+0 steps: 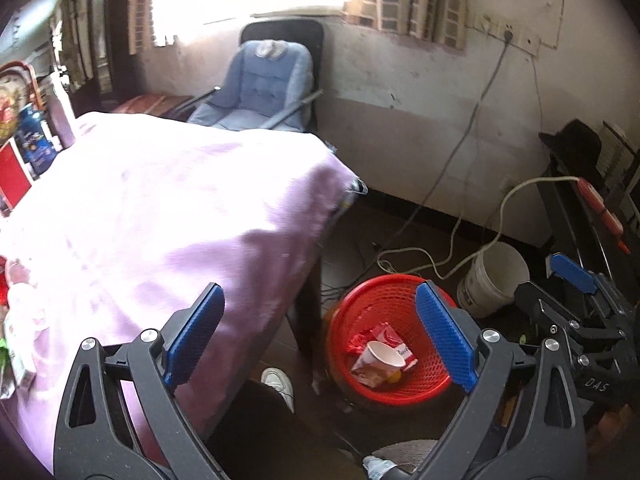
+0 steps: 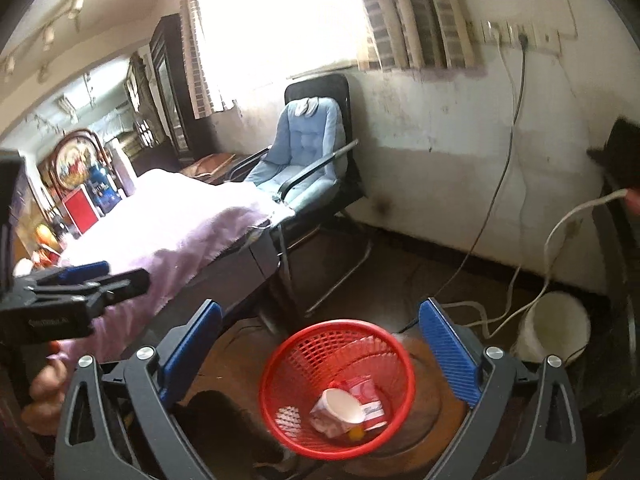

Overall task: Collect trash
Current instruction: 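Move both tools back over the table toward the remaining wrappers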

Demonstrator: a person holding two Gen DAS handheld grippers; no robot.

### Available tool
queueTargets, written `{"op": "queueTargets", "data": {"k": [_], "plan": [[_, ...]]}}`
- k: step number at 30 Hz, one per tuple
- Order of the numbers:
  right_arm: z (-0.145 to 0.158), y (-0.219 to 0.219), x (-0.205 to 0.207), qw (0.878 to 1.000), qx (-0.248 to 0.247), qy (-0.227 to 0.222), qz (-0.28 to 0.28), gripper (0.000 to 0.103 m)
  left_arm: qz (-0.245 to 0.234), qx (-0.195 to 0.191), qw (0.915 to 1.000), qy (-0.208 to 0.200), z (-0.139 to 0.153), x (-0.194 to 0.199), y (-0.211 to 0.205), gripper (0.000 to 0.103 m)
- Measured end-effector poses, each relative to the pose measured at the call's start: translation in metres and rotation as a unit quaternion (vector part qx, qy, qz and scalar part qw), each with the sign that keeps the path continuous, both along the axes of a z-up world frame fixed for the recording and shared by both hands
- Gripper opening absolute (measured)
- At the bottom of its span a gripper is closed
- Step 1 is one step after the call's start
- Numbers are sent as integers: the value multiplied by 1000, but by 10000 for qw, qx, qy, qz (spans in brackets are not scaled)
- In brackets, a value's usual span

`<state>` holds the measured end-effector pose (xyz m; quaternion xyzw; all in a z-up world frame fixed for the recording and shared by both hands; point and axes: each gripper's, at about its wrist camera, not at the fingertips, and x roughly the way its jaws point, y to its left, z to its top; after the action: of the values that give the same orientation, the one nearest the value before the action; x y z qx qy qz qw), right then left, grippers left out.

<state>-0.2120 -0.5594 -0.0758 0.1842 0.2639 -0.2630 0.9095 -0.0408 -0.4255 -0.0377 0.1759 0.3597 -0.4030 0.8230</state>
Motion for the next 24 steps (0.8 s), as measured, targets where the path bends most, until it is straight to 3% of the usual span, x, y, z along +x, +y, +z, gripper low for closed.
{"op": "queueTargets", "data": {"k": [5, 10, 16, 20, 24], "plan": [[21, 31, 5, 9962, -847, 195, -61, 97, 386, -175, 9988, -239, 15, 6, 35, 96], [29, 54, 14, 9960, -714, 133, 519, 97, 901, -236, 9934, -674, 30, 11, 77, 96], [49, 91, 12, 9898, -1352, -159, 416, 97, 1573, -251, 9838, -820, 40, 30, 144, 96], [48, 103, 22, 9917, -851, -222, 937, 97, 2129, -199, 9745, -683, 37, 55, 201, 96], [41, 123, 38, 9900, -734, -24, 1203, 97, 2794, -188, 9583, -577, 37, 80, 271, 96]]}}
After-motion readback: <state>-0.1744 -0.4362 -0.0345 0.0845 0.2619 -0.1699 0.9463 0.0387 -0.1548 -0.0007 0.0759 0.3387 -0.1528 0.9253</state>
